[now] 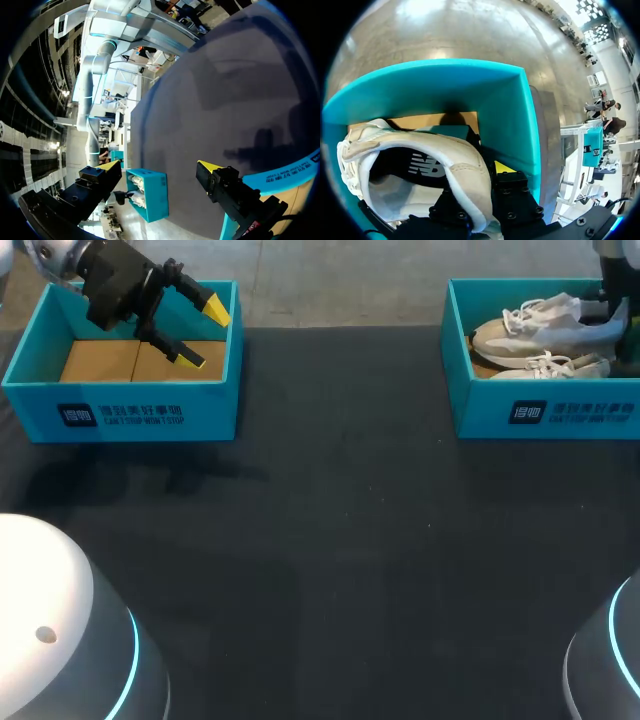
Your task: Take the shoe out of the shoebox, open the shoe tongue, remove and reinsert the insole, then place the shoe into the shoebox
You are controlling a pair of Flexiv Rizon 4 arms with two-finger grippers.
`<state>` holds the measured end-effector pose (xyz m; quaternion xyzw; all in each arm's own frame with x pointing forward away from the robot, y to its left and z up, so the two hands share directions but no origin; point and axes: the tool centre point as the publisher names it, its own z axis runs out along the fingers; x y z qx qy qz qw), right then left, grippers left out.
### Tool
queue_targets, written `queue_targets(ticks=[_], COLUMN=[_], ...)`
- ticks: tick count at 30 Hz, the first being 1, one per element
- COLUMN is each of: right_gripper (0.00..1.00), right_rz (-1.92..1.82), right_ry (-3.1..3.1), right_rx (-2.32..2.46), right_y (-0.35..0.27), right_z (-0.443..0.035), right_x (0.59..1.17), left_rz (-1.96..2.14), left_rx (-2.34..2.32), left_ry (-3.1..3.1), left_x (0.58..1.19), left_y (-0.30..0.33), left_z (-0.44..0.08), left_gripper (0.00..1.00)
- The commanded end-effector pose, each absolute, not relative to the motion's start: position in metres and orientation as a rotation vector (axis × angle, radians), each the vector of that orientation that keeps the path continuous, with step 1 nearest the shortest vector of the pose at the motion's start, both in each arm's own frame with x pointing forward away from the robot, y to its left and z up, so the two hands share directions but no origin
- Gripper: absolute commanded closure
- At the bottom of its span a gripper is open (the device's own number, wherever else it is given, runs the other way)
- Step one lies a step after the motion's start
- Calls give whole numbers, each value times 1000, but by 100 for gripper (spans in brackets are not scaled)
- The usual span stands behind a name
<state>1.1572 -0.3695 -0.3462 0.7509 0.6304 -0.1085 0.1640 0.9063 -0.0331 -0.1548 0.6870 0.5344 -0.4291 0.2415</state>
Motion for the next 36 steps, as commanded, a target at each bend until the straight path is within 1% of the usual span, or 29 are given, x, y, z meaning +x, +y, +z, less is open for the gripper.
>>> queue_targets(ticks=[1,10,11,12,13,14,15,17,18,19,36], right_gripper=[100,100,84,84,64,58,56,18,7,0,0], right_rz=[-319,-316,-316,-316,-314,-314,-313,-311,-310,-308,-240], right_ry=[1795,1780,1779,1779,1775,1774,1774,1771,1770,1769,1757], right_rx=[2152,2171,2173,2173,2179,2180,2181,2185,2186,2186,2212], right_y=[-370,-370,-370,-370,-370,-370,-370,-370,-369,-368,-356], right_z=[-349,-354,-355,-355,-355,-355,-355,-354,-354,-352,-320], right_x=[1164,1162,1162,1162,1162,1162,1162,1161,1161,1159,1149], left_rz=[-1170,-1170,-1170,-1170,-1170,-1170,-1170,-1170,-1170,-1170,-1170], left_rx=[1882,1882,1882,1882,1882,1882,1882,1882,1882,1882,1882], left_ry=[1463,1463,1463,1463,1463,1463,1463,1463,1463,1463,1463], left_x=[906,906,906,906,906,906,906,906,906,906,906], left_y=[-33,-33,-33,-33,-33,-33,-33,-33,-33,-33,-33], left_z=[-155,-155,-155,-155,-155,-155,-155,-155,-155,-155,-155], left_gripper=[0,0,0,0,0,0,0,0,0,0,0])
